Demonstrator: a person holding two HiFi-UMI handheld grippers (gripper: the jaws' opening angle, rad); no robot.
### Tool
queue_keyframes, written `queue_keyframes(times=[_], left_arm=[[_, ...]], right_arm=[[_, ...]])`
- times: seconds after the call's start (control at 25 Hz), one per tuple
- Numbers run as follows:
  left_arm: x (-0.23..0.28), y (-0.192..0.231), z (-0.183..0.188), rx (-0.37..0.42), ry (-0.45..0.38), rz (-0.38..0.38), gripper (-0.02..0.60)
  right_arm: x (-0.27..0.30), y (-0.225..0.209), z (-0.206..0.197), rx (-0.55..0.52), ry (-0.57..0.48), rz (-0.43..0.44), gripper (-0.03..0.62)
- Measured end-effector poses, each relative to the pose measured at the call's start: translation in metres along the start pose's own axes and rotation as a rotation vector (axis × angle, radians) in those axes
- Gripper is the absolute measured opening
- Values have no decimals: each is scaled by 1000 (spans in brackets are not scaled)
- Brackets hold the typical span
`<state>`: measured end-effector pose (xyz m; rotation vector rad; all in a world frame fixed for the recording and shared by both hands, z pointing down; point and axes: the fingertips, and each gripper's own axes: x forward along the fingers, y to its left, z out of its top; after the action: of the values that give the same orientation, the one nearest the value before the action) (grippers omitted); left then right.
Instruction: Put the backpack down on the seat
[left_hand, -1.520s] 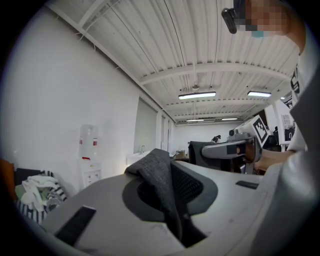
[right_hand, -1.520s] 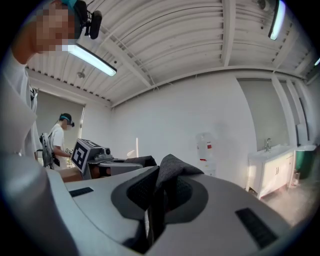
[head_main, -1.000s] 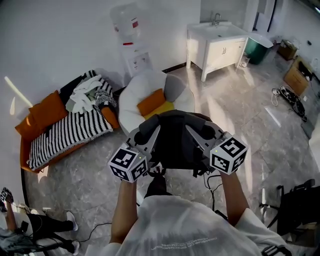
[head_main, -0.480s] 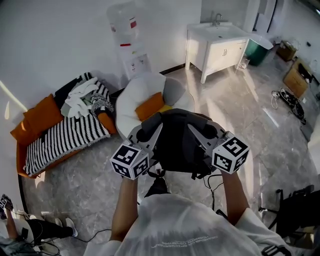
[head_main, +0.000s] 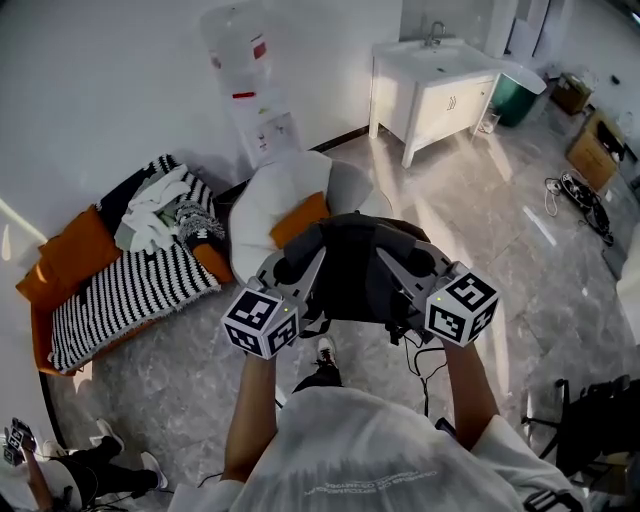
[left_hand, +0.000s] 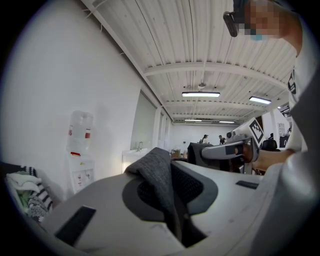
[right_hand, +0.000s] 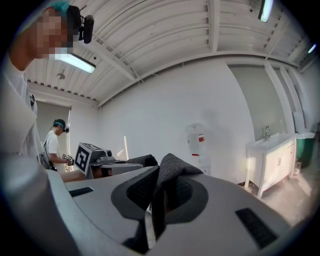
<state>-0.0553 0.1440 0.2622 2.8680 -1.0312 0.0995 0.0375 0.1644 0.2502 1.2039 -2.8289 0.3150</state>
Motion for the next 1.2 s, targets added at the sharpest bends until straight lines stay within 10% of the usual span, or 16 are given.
queue_keyframes(times=[1.2], left_arm=[[86,155,-2,-62,53,-110,60]], right_arm=[[144,-91,14,62,45,-90,32]])
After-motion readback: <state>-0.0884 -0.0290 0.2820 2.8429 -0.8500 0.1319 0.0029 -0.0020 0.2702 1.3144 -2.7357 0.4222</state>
